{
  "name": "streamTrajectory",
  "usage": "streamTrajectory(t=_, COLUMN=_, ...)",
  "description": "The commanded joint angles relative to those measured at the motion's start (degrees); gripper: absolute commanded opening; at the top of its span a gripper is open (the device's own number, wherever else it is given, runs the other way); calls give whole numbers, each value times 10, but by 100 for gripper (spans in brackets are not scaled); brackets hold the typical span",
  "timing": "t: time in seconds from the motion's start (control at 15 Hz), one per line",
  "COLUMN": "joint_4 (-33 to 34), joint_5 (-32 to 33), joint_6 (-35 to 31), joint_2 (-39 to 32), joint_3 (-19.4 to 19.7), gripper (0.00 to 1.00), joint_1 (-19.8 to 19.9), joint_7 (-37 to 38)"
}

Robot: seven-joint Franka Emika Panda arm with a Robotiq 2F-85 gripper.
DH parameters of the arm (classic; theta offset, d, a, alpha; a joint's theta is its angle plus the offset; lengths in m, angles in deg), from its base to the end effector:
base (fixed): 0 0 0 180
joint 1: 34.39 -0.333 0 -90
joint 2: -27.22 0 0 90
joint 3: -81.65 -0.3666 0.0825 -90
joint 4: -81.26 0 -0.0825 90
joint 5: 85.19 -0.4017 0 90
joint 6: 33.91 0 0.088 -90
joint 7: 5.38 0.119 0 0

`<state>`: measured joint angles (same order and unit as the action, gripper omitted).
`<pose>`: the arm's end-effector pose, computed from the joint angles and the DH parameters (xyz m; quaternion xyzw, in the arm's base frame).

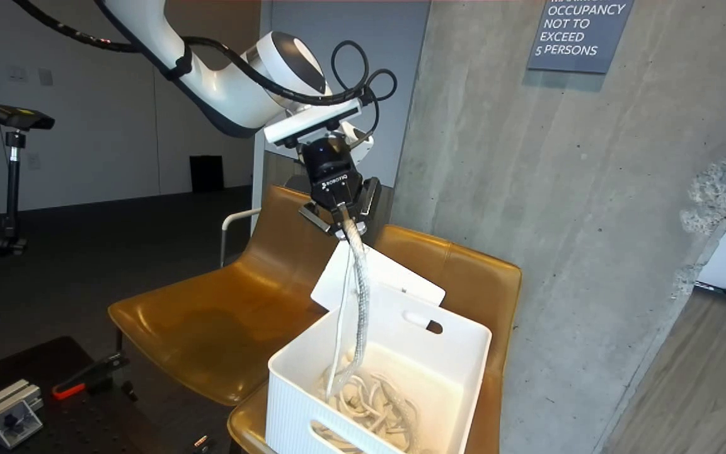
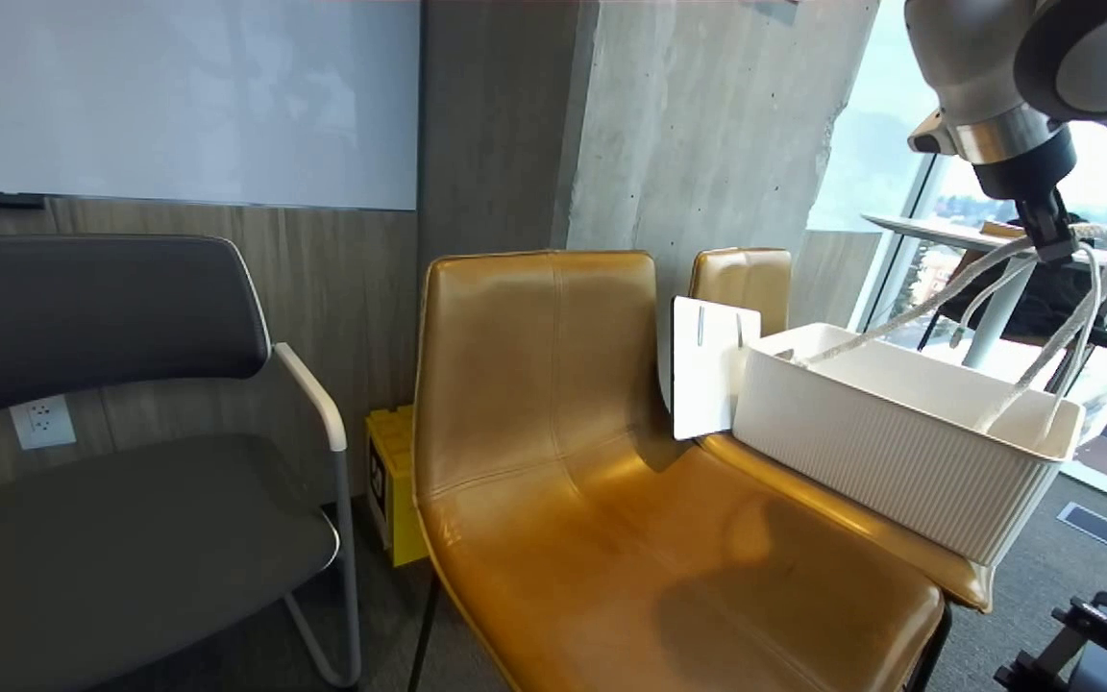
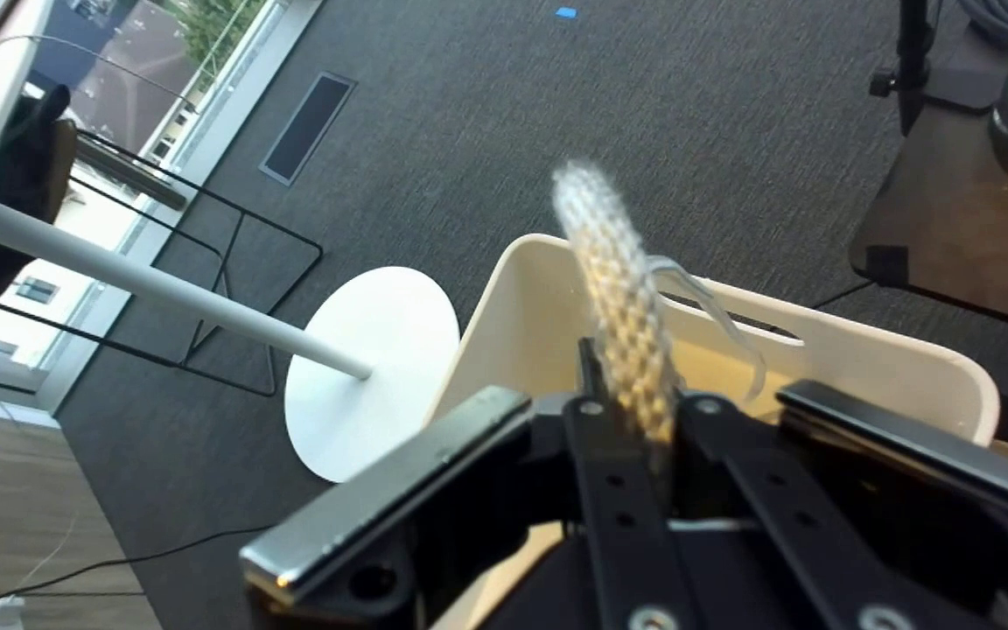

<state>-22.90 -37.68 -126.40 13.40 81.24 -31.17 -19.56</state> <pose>0.6020 -0.1148 0.4412 0.8782 0.1939 -0.2570 0.3538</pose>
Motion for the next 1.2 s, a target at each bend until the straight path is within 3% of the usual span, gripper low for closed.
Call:
streamTrajectory(t=0.0, joint_4=-74, joint_5=-13, joint_6=-57, joint_2=38, joint_3=14, gripper=1, joint_1=9, joint_7=48)
streamTrajectory(t=0.6, joint_4=-96, joint_5=-15, joint_6=-138, joint_2=36, joint_3=31, gripper=1, joint_1=12, joint_7=135)
streamTrajectory(t=0.87, joint_4=-95, joint_5=0, joint_6=-206, joint_2=33, joint_3=34, gripper=1, joint_1=6, joint_7=235)
streamTrajectory(t=1.13, joint_4=-121, joint_5=-34, joint_6=-250, joint_2=42, joint_3=44, gripper=1, joint_1=13, joint_7=340)
